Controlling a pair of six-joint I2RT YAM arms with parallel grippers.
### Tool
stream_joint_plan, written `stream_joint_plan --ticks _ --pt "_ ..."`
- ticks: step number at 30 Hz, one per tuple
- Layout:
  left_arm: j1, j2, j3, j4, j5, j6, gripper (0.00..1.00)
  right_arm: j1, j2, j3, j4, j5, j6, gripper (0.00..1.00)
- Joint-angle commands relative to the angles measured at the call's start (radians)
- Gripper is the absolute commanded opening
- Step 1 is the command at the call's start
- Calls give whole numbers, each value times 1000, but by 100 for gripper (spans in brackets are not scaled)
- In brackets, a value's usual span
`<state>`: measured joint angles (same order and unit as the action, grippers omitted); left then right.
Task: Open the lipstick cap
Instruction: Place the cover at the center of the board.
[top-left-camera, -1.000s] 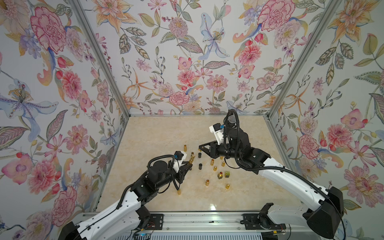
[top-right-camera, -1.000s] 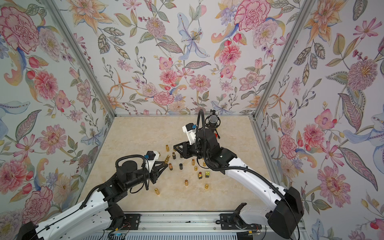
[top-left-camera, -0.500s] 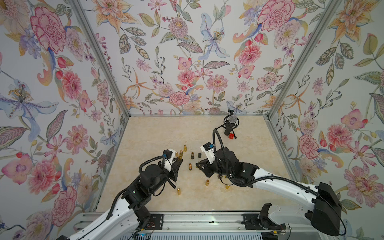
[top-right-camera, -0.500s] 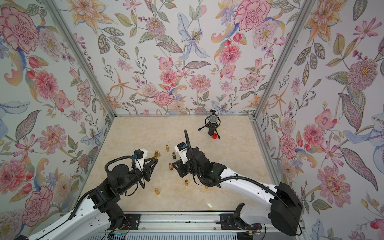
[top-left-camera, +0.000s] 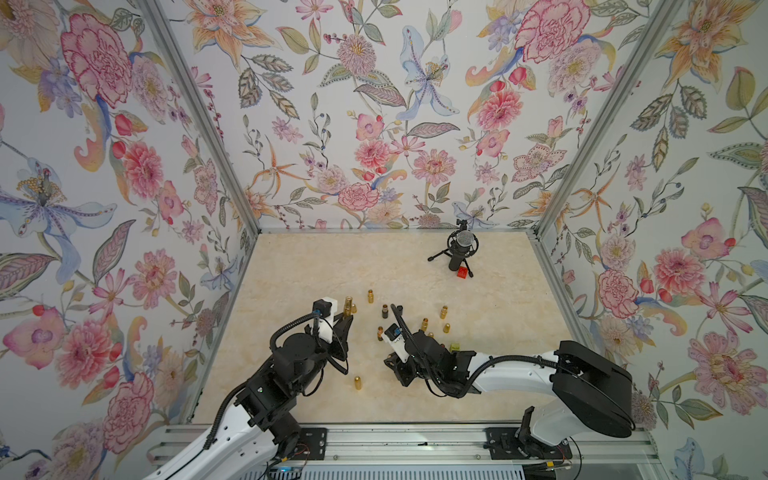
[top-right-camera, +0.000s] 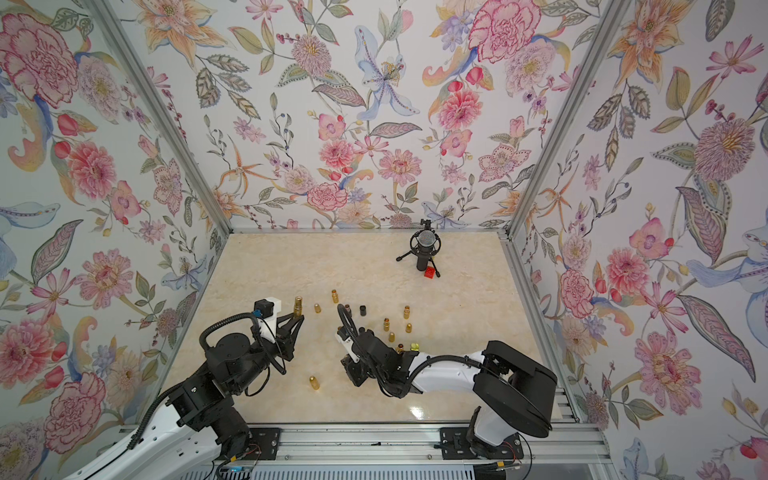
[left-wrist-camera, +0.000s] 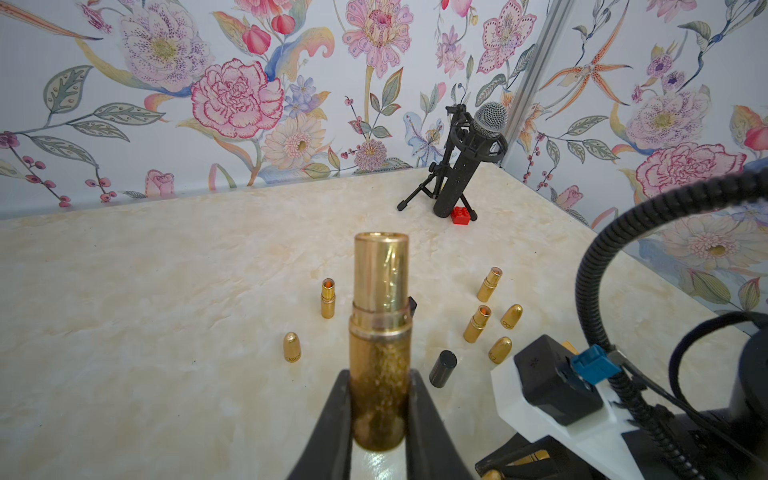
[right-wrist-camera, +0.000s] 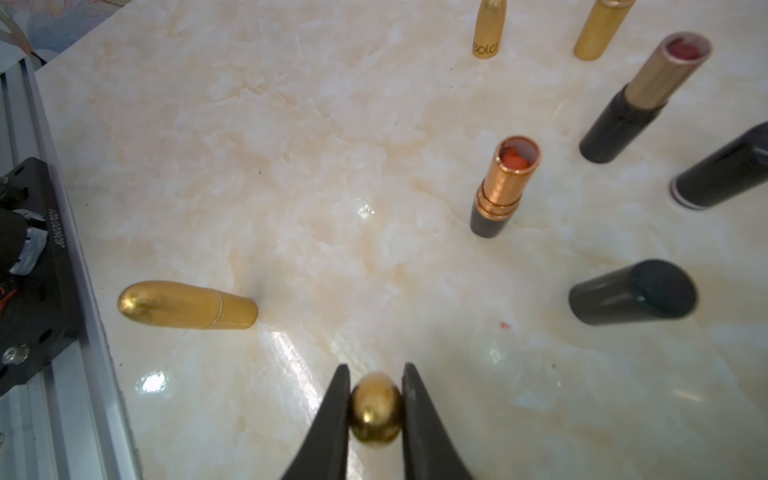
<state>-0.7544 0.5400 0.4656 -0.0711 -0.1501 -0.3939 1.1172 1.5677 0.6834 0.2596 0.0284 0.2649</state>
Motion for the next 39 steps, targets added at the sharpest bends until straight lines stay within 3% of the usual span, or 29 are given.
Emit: stream_joint_plan --ticks 1,19,39 --pt "7 -4 6 -16 -32 -20 1 6 52 62 40 32 -47 21" --pt "10 -4 -2 -11 -26 -23 1 -25 199 183 -45 41 -69 21" --pt "12 -12 -7 -15 -16 -20 2 -25 252 227 -105 50 -79 23"
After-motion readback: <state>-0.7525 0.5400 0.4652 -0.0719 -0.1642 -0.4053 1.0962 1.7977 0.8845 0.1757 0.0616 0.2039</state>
